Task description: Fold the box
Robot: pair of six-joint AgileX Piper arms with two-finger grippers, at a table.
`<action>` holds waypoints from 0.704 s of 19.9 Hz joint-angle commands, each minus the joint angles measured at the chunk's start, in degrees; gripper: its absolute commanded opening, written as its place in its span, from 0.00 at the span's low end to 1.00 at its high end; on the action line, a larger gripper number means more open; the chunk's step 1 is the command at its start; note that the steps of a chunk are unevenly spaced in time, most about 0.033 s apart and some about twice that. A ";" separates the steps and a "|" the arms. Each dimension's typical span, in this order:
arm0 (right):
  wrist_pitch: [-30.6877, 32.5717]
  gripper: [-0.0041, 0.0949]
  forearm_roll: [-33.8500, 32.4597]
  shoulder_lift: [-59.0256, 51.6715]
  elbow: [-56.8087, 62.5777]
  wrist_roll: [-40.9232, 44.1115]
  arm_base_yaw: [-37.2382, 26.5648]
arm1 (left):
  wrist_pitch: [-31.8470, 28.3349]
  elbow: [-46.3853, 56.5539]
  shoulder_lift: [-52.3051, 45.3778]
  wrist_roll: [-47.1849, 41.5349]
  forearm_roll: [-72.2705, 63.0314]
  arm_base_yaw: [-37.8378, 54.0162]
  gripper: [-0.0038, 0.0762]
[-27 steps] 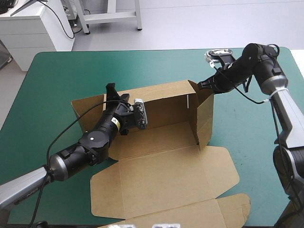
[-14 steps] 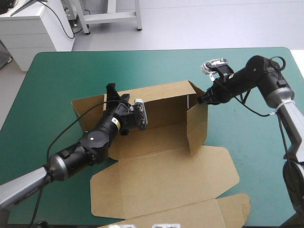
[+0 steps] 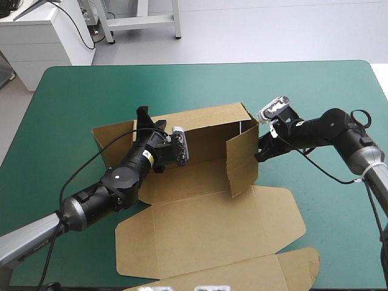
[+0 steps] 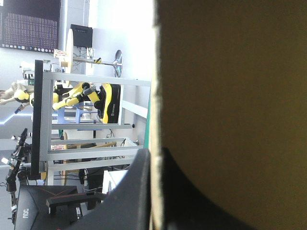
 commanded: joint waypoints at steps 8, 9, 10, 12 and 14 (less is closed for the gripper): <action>0.52 0.09 5.76 -3.69 4.27 -11.31 -0.43 | -0.71 -1.50 -2.00 -0.24 1.18 -0.35 0.04; 1.00 0.12 5.76 -3.83 4.27 -11.78 -0.43 | -0.71 -1.50 -2.00 0.05 1.18 -0.35 0.04; 2.12 0.21 5.76 -3.91 4.27 -13.63 -0.43 | -0.71 -1.50 -2.00 0.60 1.03 -0.35 0.04; 2.98 0.37 5.76 -3.91 4.27 -15.17 -0.43 | -0.71 -1.50 -2.00 0.60 1.03 -0.35 0.04; 3.80 0.52 5.93 -3.91 4.27 -16.26 -0.43 | -0.71 -1.50 -2.00 0.60 1.03 -0.35 0.04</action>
